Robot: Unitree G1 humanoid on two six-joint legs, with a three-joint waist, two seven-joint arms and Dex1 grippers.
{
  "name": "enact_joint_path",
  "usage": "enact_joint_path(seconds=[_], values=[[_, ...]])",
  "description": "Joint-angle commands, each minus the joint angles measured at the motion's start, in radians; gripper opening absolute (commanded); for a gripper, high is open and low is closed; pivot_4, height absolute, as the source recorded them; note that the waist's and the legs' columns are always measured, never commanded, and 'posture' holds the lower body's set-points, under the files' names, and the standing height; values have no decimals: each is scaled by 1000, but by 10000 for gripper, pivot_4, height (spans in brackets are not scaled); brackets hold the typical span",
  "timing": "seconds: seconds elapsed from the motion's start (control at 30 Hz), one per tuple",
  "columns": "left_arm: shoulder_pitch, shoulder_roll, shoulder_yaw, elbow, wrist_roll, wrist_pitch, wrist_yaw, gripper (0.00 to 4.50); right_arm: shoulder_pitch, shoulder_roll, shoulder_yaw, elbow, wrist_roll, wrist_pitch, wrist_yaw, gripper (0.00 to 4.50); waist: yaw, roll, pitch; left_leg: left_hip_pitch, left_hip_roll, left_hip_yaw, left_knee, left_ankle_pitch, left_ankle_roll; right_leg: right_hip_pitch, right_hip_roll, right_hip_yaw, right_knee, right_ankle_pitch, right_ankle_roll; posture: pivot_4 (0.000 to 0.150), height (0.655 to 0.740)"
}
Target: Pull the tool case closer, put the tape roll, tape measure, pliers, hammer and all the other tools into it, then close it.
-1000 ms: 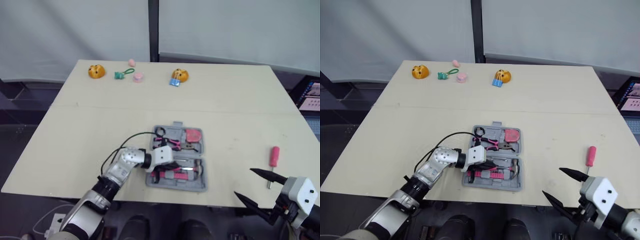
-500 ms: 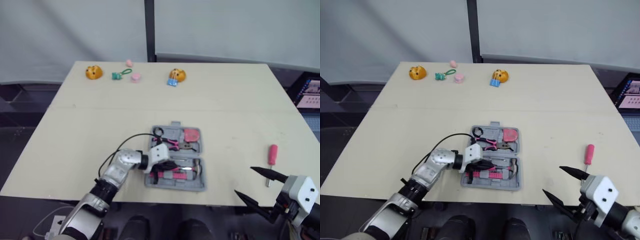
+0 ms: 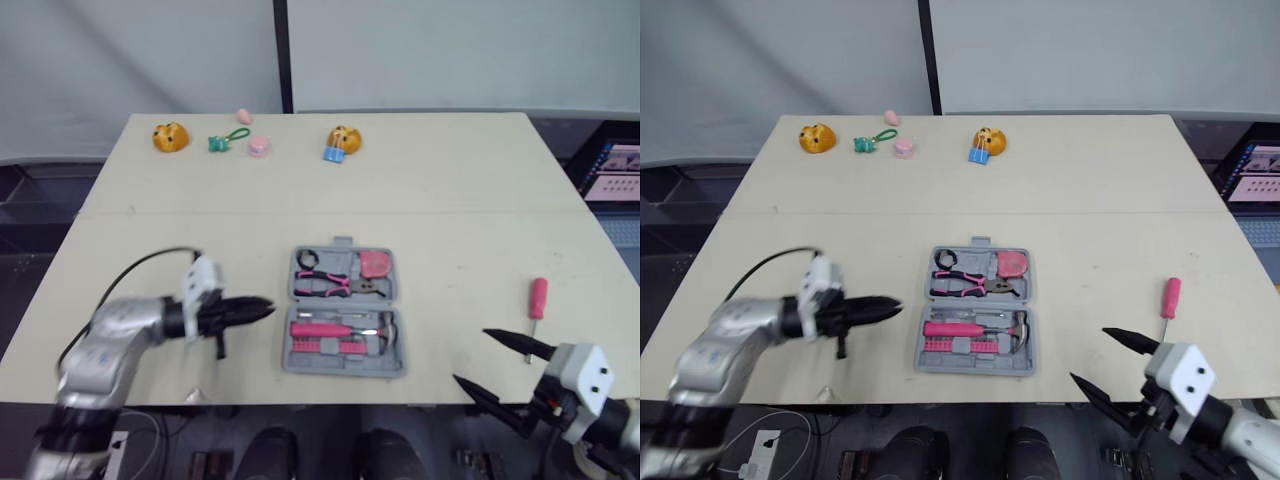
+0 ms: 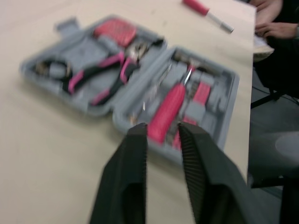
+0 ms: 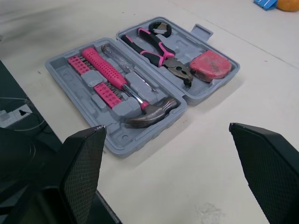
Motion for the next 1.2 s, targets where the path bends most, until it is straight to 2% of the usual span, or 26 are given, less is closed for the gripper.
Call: enact_joint_path(seconds=[0.03,0.1,0.17,0.27,0.5,0.83,1.2], values=[[133,7,112,-68,-23,-55,20,27325,10,7,29,10,-10,-25,-1,45000,8,-1,1,0,0,0,0,0,0,0,0,0,0,0,0,1500,6677],[240,4,149,-80,-12,-100,11,37087,11,8,46,28,-21,-38,3,45000,13,-1,2,-1,0,-1,0,-1,0,-1,-1,0,0,0,0,1500,6677],[347,-14,183,-88,-4,-159,4,44481,11,9,71,43,-29,-44,4,45000,13,-1,2,-1,0,-1,0,-3,1,-1,-2,1,-1,0,-1,1500,6677],[424,-37,208,-94,-4,-222,16,44481,23,11,98,59,-44,-58,4,45000,9,0,3,-1,0,0,0,-6,4,-1,-2,1,-2,-1,-1,1500,6677],[480,-45,220,-97,-17,-295,15,44481,51,8,102,72,-43,-82,1,45000,5,1,4,-1,0,-1,0,-7,5,-1,-2,1,-2,-1,-2,1500,6677],[255,60,128,-172,-148,-239,-120,44481,64,58,-41,47,-9,-22,-126,45000,5,3,5,-1,0,0,0,-5,3,-1,-2,1,-1,-1,-2,1500,6677],[127,65,42,-166,-160,-233,-159,44481,111,157,-94,-13,-26,48,-292,45000,3,6,6,-1,1,2,0,-3,0,-2,0,2,1,-1,-2,1500,6677]])
